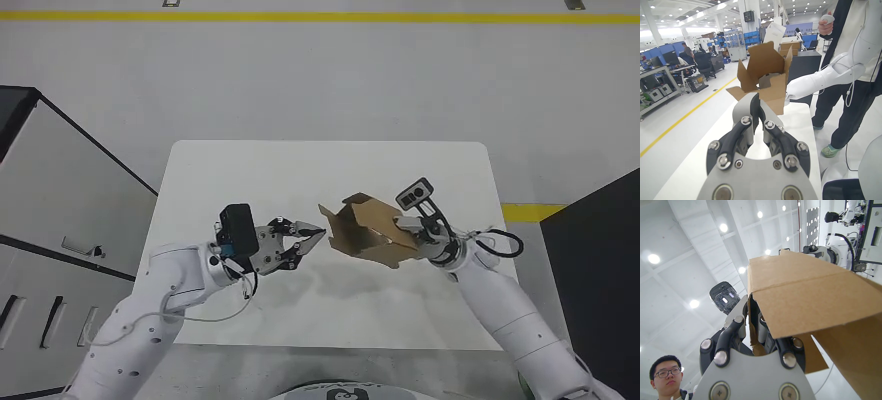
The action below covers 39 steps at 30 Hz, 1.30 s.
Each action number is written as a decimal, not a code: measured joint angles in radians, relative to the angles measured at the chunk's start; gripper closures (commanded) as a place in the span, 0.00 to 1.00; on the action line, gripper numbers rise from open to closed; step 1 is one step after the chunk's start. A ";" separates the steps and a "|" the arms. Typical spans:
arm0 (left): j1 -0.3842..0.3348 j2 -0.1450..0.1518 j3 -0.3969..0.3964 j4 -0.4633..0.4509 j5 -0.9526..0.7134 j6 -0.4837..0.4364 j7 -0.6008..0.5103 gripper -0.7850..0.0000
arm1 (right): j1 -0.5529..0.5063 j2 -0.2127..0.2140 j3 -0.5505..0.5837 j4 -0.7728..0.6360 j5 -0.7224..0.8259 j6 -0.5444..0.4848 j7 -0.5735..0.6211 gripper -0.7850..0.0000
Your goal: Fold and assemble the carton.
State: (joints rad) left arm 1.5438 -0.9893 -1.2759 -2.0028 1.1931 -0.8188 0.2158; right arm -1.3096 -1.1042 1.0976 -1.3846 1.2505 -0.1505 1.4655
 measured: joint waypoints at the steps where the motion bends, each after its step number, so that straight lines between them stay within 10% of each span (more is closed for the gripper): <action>1: 0.000 0.000 -0.001 0.000 0.002 -0.002 0.002 1.00 | -0.001 -0.001 0.000 0.000 -0.005 0.001 -0.003 1.00; 39: -0.087 -0.016 0.085 0.071 -0.005 -0.039 -0.030 1.00 | 0.020 -0.028 0.021 0.042 -0.099 0.034 -0.032 1.00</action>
State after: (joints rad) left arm 1.4566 -1.0058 -1.1910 -1.9314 1.1879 -0.8577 0.1860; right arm -1.2891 -1.1325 1.1186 -1.3428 1.1511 -0.1166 1.4340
